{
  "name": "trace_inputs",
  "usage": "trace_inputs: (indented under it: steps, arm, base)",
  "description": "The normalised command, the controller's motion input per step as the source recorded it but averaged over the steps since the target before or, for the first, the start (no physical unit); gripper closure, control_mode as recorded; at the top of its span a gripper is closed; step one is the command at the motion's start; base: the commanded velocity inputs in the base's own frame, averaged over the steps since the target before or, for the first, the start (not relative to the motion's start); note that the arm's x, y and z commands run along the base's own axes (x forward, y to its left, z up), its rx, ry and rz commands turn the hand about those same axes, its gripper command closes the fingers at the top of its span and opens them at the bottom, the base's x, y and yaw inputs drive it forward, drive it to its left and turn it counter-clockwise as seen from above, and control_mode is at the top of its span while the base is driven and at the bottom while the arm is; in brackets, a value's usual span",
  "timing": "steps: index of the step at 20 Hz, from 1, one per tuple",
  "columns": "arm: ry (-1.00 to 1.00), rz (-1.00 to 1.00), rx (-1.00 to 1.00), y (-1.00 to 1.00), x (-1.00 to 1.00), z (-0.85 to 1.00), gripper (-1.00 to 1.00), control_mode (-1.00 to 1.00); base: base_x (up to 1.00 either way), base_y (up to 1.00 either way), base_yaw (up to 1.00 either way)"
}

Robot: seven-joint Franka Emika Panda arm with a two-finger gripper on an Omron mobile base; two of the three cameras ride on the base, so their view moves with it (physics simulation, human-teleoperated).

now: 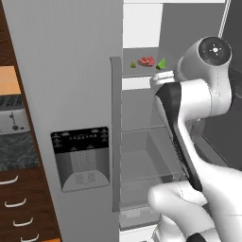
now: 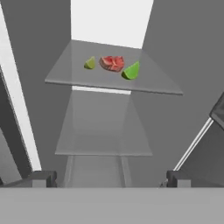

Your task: Place one lemon wedge and one steak in each tupperware on the nearby counter, to pack two identical lunches.

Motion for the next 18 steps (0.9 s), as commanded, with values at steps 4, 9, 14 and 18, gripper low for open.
trace_inputs:
  steps: [4,9,14,18]
  arm:
    - [0.05,0.00,0.14,-0.47,1.00,-0.01,-1.00,-1.00]
    - [0.03,0.00,0.11,-0.35,1.00,0.00,-1.00,-1.00]
    - [0.04,0.00,0.04,-0.15,1.00,-0.03,-1.00,-1.00]
    - [0.10,0.00,0.00,-0.12,1.00,0.00,-1.00,-1.00]
  base:
    - [0.00,0.00,0.00]
    - [0.00,0.00,0.00]
    - [0.00,0.00,0.00]
    - [0.00,0.00,0.00]
